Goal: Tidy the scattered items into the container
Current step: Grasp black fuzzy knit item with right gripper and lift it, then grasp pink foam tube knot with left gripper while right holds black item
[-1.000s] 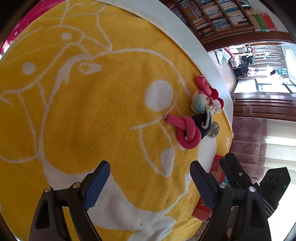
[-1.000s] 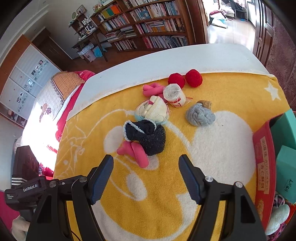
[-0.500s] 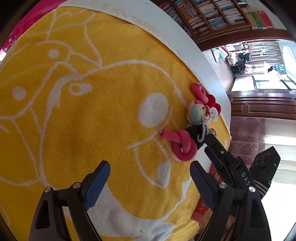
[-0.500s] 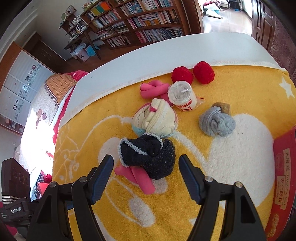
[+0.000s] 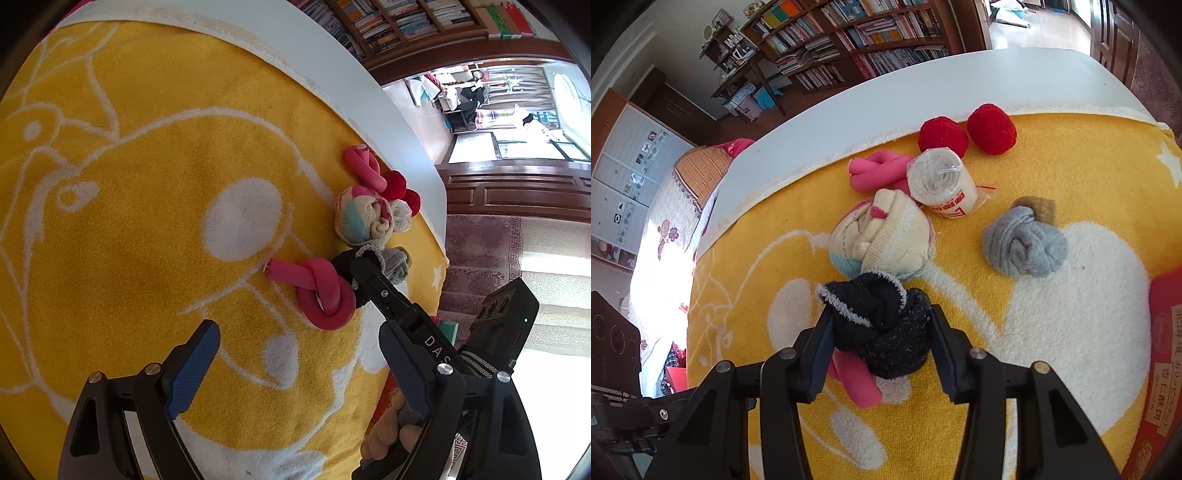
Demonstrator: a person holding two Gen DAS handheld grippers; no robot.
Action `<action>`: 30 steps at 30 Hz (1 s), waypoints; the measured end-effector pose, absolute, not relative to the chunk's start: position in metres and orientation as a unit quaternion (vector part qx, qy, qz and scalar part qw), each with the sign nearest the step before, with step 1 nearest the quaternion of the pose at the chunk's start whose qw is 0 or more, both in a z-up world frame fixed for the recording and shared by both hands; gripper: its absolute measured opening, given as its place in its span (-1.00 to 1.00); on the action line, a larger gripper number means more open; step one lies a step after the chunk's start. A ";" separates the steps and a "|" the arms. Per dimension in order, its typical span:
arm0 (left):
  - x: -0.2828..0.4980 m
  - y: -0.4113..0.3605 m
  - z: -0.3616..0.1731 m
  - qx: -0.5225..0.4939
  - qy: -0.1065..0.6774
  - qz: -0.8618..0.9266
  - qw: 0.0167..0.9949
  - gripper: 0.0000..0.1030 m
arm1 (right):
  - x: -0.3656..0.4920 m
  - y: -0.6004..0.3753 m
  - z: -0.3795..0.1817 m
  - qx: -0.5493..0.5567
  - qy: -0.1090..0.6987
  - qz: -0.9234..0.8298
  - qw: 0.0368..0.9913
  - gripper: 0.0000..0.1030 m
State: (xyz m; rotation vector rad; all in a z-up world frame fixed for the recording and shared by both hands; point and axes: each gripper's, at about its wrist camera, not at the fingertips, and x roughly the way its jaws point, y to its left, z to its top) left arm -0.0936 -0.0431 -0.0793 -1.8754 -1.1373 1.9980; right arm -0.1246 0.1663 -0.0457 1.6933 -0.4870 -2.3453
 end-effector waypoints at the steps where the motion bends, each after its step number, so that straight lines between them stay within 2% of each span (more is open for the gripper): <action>1: -0.095 -0.040 -0.079 -0.630 -0.379 0.671 0.090 0.74 | -0.122 0.170 -0.044 0.572 -0.163 -0.798 0.098 0.00; 9: -0.104 -0.019 -0.080 -0.637 -0.369 0.670 0.096 0.74 | -0.099 0.212 -0.033 0.557 -0.173 -0.810 0.055 -0.03; 14: -0.115 -0.001 -0.079 -0.638 -0.354 0.676 0.100 0.74 | -0.079 0.223 -0.020 0.543 -0.151 -0.825 0.049 -0.03; 20: -0.132 0.035 -0.070 -0.622 -0.257 0.733 0.099 0.74 | -0.049 0.236 -0.013 0.537 -0.150 -0.829 0.045 -0.03; 30: -0.143 0.074 -0.095 -0.633 -0.151 0.756 0.079 0.74 | -0.014 0.247 -0.001 0.530 -0.125 -0.837 0.049 -0.03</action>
